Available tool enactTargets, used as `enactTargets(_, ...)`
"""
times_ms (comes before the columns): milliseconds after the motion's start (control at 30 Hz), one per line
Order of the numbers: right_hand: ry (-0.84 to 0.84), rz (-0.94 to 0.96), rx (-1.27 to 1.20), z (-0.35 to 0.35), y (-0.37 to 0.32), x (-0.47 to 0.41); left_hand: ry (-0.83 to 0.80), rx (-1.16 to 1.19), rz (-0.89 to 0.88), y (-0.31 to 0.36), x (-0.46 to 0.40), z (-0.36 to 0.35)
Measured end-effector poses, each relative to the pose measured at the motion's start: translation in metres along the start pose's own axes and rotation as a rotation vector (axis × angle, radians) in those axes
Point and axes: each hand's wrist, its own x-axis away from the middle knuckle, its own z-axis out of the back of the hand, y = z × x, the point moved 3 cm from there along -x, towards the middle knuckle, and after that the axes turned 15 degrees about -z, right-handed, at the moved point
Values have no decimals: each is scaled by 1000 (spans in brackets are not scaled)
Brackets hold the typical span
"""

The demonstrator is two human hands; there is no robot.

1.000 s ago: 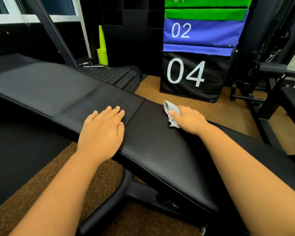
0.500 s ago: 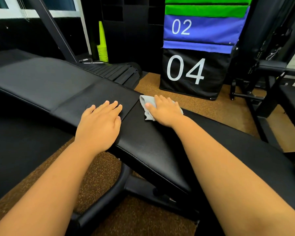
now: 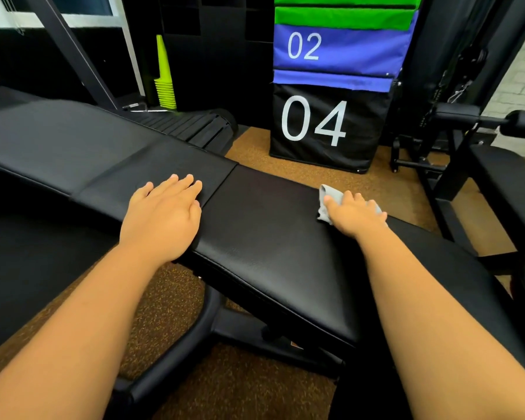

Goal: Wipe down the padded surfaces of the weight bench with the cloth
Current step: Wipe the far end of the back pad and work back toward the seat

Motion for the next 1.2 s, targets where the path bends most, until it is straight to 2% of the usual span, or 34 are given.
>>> enactTargets(167,18,186,9,-2,-80,51,-20,-19,-16,1,-1,1)
enactTargets(267,-7,342,2,-7,-100,82,-26,-22,-22,1,0,2)
enactTargets(367,-42,453,-23,-9,-81,87,-41,-28,-23,1,0,1)
enactTargets(433,-8,460,-10,-9,-56,73,-42,-27,-22,0,0,1)
enactTargets(567,4,255,7,-4,-4,37,-37,-32,-14,1,0,0)
enactTargets(700,-31,113,31,-4,-17,47,-32,-27,-7,1,0,0)
enactTargets(833,18,307,17,-8,-75,95,-27,-17,-1,1,0,0)
enactTargets(967,-39,508,7,-13,-108,140,-33,-6,1,1,1,1)
enactTargets(1100,-92,632,-10,-9,-76,148,-24,5,-14,1,3,2)
enactTargets(1200,-82,630,35,-8,-23,140,-3,-9,-28,2,4,3)
